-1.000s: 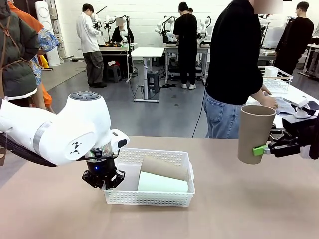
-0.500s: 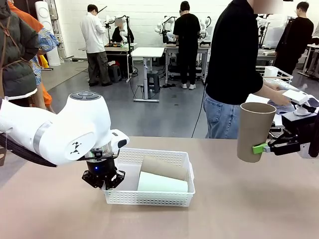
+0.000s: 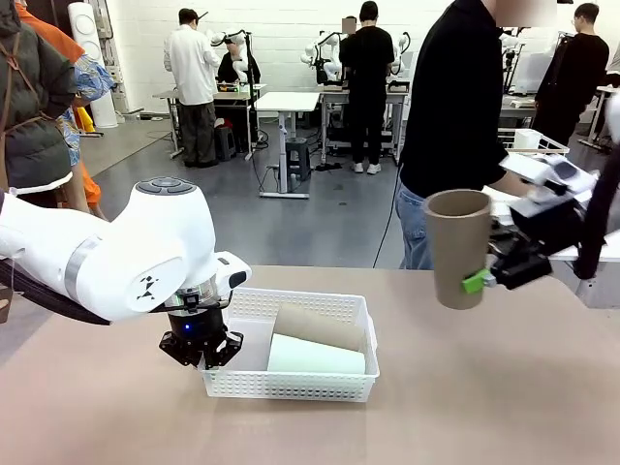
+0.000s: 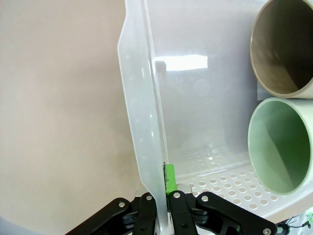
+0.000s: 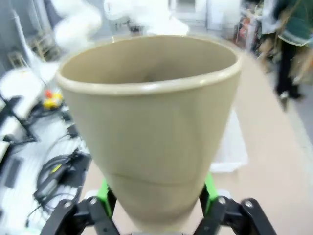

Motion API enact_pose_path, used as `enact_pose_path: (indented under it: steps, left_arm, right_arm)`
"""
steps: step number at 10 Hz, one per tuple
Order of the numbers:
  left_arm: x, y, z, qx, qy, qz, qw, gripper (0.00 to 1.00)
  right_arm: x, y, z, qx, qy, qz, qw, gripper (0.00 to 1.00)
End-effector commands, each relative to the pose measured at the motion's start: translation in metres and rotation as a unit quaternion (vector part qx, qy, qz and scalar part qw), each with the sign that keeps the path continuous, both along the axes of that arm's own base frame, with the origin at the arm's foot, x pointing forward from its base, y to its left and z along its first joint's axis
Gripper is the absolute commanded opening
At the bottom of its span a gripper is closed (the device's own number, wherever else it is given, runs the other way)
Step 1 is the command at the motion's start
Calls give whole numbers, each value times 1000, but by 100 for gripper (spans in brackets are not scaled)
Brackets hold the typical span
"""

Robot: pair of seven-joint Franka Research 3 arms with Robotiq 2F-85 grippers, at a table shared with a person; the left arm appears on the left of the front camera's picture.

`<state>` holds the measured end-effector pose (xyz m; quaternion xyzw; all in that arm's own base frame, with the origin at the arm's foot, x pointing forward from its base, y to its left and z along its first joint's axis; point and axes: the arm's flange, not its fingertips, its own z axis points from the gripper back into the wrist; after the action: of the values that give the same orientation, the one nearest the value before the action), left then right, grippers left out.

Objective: Clean and organize the cups into the basket.
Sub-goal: Pick up the Reusable plastic cup from the right side of the table and stack it inside the Organizing basket in the center of the table.

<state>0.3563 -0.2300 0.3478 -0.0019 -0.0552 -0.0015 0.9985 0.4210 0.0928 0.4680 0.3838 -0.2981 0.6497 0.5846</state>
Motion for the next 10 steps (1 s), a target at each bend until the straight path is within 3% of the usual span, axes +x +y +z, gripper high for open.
enact_pose_path:
  steps: [1, 5, 8, 10]
  left_arm:
    - [-1, -1, -1, 4, -7, -3, 1000, 0]
    - [-1, -1, -1, 4, -7, -3, 1000, 0]
    - [-1, -1, -1, 4, -7, -3, 1000, 0]
    - [-1, -1, -1, 4, -7, -3, 1000, 0]
  right_arm:
    - [15, 49, 36, -107, 16, 35, 993, 80]
    - [38, 131, 61, -252, 66, 59, 964, 80]
    - [48, 179, 45, -335, 93, 77, 935, 80]
    - [51, 200, 27, -370, 87, 81, 922, 80]
